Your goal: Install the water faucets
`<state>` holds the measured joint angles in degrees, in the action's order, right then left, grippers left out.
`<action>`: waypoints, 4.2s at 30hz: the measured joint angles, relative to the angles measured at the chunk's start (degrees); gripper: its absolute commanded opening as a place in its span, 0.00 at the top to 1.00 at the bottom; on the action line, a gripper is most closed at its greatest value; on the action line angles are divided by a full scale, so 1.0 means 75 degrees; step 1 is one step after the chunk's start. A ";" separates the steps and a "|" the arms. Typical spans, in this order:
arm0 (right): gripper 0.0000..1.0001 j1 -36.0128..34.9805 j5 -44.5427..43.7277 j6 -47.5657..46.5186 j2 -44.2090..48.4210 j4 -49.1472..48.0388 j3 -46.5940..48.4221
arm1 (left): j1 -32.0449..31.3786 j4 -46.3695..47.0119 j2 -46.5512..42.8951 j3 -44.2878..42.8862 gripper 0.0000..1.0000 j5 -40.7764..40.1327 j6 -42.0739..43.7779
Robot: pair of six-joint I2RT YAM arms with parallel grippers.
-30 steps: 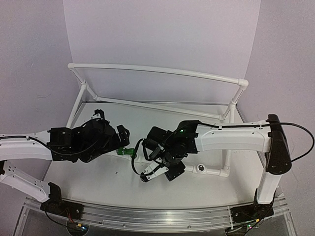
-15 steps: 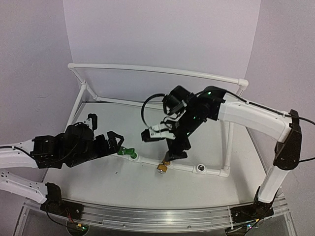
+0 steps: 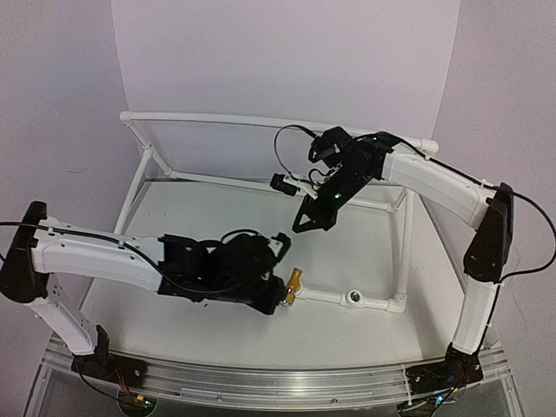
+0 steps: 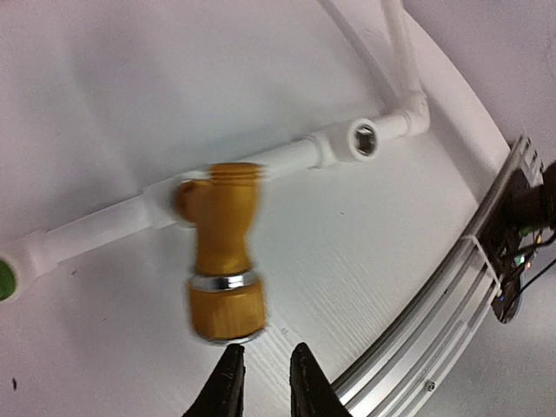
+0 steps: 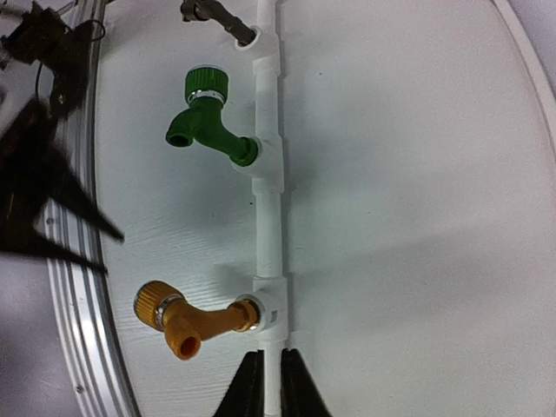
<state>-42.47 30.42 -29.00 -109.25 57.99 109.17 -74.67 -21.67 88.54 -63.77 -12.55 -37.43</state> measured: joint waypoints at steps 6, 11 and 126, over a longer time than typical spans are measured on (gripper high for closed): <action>1.00 -0.0081 0.0423 0.0722 -0.0321 -0.0309 -0.0290 | -0.1014 0.0391 0.1160 -0.0710 0.83 0.0339 0.0788; 1.00 -0.0142 0.0759 0.1020 -0.0321 -0.0578 -0.0619 | -0.1030 0.0712 0.1001 -0.0540 0.84 0.0294 0.0987; 1.00 -0.1400 0.0497 0.0071 0.1297 -0.1423 -0.3679 | 0.1168 0.2547 0.0654 0.0989 0.89 -0.0988 -0.0601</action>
<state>-52.97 34.15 -28.47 -99.53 47.31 81.58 -65.91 -2.57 93.45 -56.36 -19.97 -41.93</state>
